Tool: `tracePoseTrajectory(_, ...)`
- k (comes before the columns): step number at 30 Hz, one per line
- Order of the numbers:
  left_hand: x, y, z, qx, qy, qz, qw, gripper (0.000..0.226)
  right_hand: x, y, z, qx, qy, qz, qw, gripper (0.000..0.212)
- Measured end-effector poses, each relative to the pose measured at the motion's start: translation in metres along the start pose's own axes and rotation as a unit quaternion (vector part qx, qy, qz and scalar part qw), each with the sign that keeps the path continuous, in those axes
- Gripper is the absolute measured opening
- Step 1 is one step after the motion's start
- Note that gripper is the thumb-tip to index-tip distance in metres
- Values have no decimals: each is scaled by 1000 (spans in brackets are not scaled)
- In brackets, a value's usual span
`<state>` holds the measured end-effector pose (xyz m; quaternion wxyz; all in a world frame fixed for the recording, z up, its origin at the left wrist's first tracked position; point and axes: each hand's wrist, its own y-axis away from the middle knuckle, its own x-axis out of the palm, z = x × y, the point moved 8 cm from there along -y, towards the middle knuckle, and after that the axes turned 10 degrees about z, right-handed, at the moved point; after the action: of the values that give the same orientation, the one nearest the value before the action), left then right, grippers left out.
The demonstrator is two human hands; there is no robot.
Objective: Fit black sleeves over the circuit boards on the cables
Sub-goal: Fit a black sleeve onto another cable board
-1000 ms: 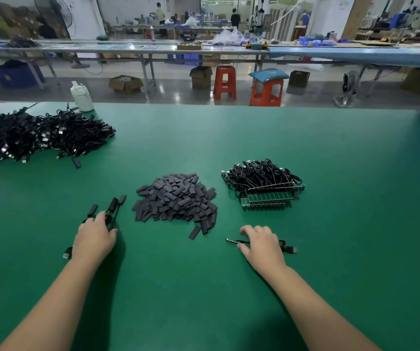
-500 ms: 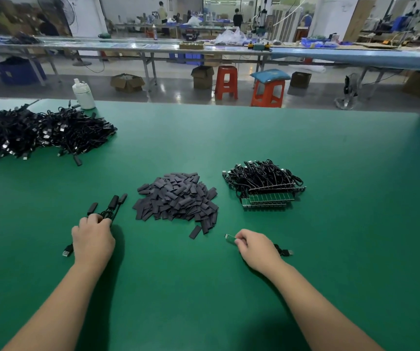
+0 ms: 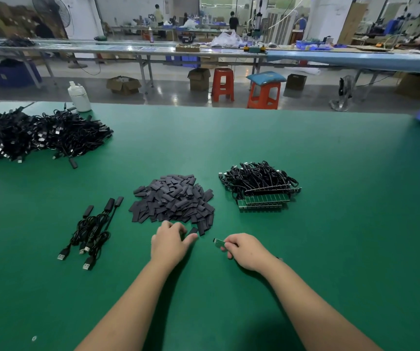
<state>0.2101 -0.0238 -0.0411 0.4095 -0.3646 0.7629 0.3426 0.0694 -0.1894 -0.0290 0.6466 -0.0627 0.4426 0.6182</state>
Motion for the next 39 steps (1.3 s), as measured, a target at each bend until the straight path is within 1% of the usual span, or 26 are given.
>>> tracePoseTrajectory(3,0,-4,-5,-43,6,-5,999,29,1,1,0,4,-4,5,1000,27)
tracePoseTrajectory(5,0,-6,-5,-65,17,10,998,22,1,0,-1,7,-8,9,1000,28)
tracePoseTrajectory(7,-2,-7,-5,-67,39,34,996,16,0,0,0,5,-14,11,1000,27)
tracePoseTrajectory(12,-11,-3,0,-4,107,42,993,13,-6,0,0,-3,-51,12,999,24)
tracePoseTrajectory(14,-11,2,-2,31,116,55,991,10,-6,0,0,-5,-52,16,998,23)
tracePoseTrajectory(15,-9,4,-5,50,111,63,991,8,-6,0,0,-6,-51,17,999,24)
tracePoseTrajectory(17,-7,7,-11,87,75,69,991,17,-6,-1,3,-6,-46,18,999,25)
tracePoseTrajectory(18,-5,8,-14,102,43,71,991,21,-6,-1,4,-6,-45,20,999,25)
tracePoseTrajectory(20,-1,9,-17,123,-23,74,989,22,-6,-2,7,-9,-42,23,999,26)
tracePoseTrajectory(23,2,9,-16,134,-80,71,985,25,-9,-2,13,-12,-27,8,1000,25)
tracePoseTrajectory(27,-4,11,-16,130,-129,44,982,24,-12,-1,14,-15,-30,-11,999,22)
tracePoseTrajectory(28,-6,12,-16,127,-135,37,982,23,-13,-1,14,-16,-28,-14,999,21)
tracePoseTrajectory(30,-7,12,-14,119,-134,30,983,24,-15,-1,13,-13,-35,-26,999,31)
tracePoseTrajectory(32,-7,12,-11,114,-132,29,984,24,-19,-1,13,-6,-44,-45,998,33)
tracePoseTrajectory(35,-9,12,-11,124,-120,24,985,22,-21,-1,14,-11,-42,-50,998,17)
tracePoseTrajectory(37,-9,14,-14,138,-98,24,985,21,-21,0,15,-20,-37,-48,998,16)
tracePoseTrajectory(39,-7,17,-18,157,-45,31,986,20,-20,0,17,-28,-20,-50,998,14)
